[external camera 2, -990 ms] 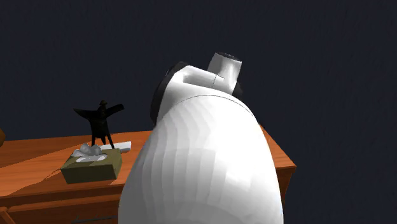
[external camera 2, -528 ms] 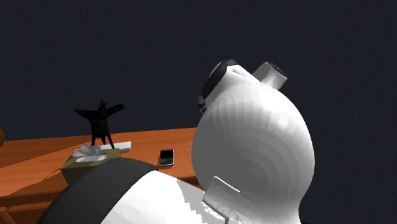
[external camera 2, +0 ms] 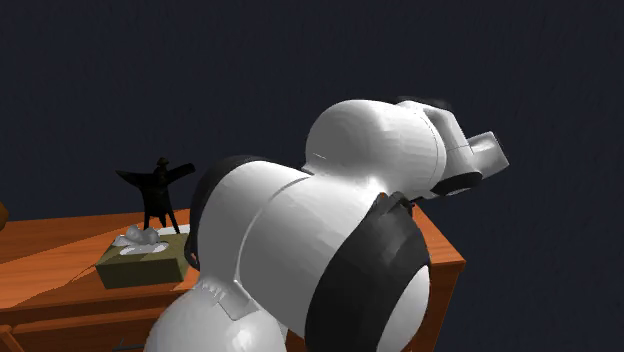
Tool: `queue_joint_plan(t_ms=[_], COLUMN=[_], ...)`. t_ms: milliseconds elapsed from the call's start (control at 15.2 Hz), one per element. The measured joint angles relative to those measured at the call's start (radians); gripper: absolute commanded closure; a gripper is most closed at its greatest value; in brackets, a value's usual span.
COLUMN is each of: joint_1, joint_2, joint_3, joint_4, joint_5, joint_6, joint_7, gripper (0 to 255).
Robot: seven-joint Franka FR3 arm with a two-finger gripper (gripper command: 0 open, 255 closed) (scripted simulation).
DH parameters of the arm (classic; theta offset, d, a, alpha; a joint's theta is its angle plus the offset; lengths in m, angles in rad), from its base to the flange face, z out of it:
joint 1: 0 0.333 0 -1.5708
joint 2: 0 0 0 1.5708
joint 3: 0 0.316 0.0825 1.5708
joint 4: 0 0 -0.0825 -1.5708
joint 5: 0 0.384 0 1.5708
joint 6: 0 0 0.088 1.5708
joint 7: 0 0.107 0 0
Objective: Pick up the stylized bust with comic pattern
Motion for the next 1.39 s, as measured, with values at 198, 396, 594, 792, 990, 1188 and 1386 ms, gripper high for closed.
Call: queue_joint_plan(t_ms=[198, 396, 594, 792, 990, 1188, 1386], joint_1=[-0.103, -0.132, -0.141, -0.154, -0.156, -0.156, -0.156], joint_2=[0.206, 0.245, 0.264, 0.281, 0.284, 0.284, 0.283], joint_3=[-0.025, -0.008, 0.001, 0.008, 0.009, 0.009, 0.009], joint_4=[0.08, 0.071, 0.045, 0.043, 0.044, 0.044, 0.044], joint_5=[0.218, 0.259, 0.277, 0.288, 0.29, 0.291, 0.29], joint_6=[-0.165, -0.175, -0.164, -0.168, -0.169, -0.169, -0.168], joint_7=[-0.118, -0.157, -0.191, -0.205, -0.207, -0.207, -0.207], gripper=[0, 0, 0, 255, 255, 255, 255])
